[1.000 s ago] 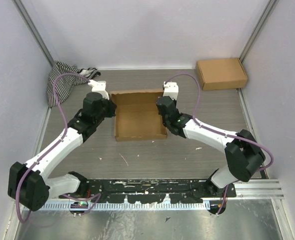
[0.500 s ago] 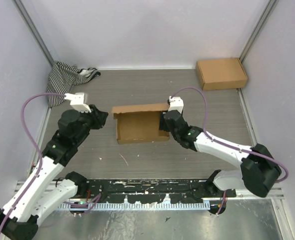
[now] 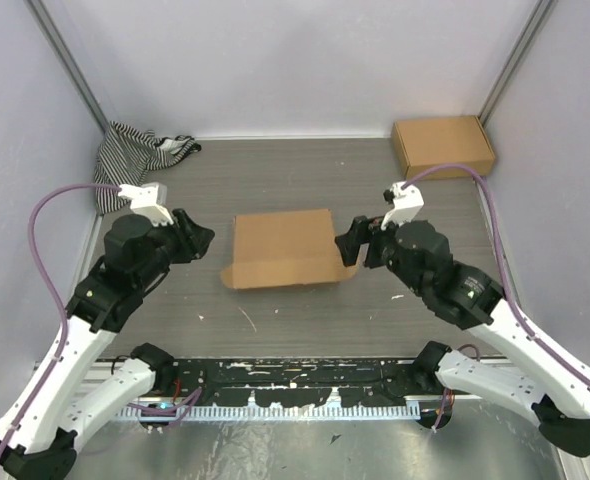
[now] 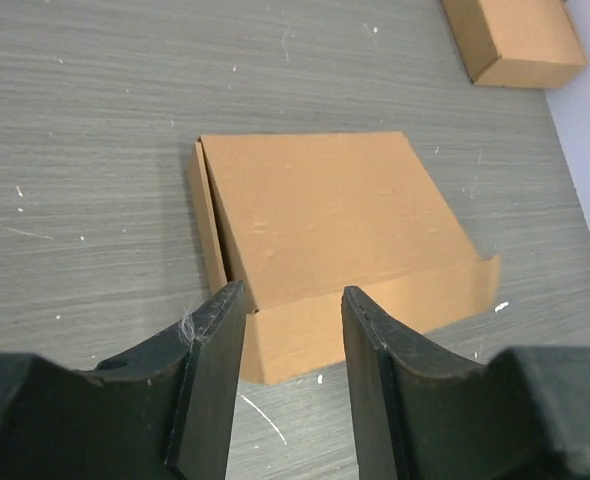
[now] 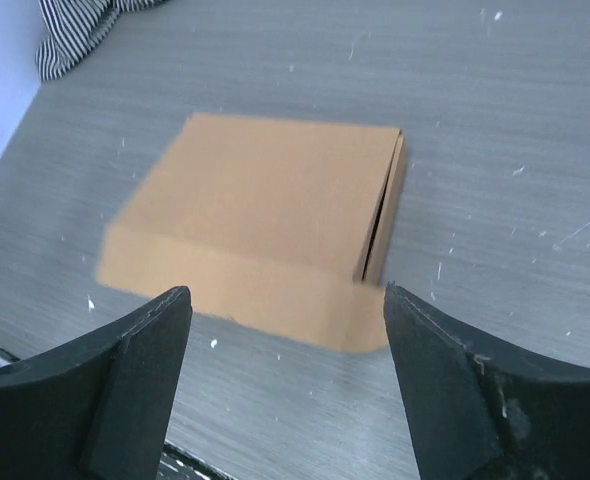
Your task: Fold the paper box
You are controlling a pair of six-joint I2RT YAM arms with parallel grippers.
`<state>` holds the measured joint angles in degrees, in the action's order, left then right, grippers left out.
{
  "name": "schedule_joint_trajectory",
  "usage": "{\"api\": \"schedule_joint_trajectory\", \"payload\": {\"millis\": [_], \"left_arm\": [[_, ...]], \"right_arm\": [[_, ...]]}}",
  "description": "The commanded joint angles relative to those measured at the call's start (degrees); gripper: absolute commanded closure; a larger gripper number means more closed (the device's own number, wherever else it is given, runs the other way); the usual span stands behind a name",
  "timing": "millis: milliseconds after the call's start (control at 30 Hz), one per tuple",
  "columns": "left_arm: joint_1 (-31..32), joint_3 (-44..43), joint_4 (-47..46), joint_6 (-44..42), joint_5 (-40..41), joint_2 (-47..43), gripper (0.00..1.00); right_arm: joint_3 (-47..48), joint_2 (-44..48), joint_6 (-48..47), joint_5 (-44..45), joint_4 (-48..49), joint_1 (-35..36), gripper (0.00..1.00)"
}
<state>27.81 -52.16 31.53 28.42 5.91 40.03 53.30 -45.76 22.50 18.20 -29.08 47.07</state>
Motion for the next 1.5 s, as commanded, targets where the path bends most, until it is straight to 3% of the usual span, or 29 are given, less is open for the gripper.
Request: {"api": "schedule_joint_trajectory", "payload": {"millis": [0,100,167,367,600,900,1200,1467], "left_arm": [[0.08,-2.61,2.81,1.04,-2.99,5.82,0.48],[-0.02,-2.88,1.78,1.03,-3.97,11.29,0.42],[-0.04,-2.75,0.52,0.88,-5.1,15.21,0.4],[-0.02,-1.09,-4.35,0.76,-5.34,25.94,0.38],[-0.74,-2.04,-4.52,-0.31,-4.58,38.88,0.38],[-0.86,-1.73,-6.84,-1.2,-4.39,43.97,0.41],[-1.39,-7.52,-9.32,-2.4,-7.53,50.62,0.43],[-3.3,-20.01,-8.44,-1.87,-11.14,60.2,0.44]], "right_arm": [[10.47,-11.91,-1.56,2.28,-8.16,-0.63,0.17],[14.29,-23.27,-2.24,-0.38,-6.63,-4.56,0.17],[14.73,-28.68,-2.03,-8.78,-3.24,-9.69,0.18],[11.87,-36.64,-0.61,-17.27,4.7,-17.91,0.2],[8.67,-41.87,-1.27,-22.34,6.65,-18.68,0.23],[6.97,-47.59,-1.04,-22.81,8.72,-18.77,0.27],[13.68,-53.59,-0.15,-25.14,9.67,-19.44,0.35],[22.81,-57.86,0.49,-23.04,6.9,-22.4,0.36]]}}
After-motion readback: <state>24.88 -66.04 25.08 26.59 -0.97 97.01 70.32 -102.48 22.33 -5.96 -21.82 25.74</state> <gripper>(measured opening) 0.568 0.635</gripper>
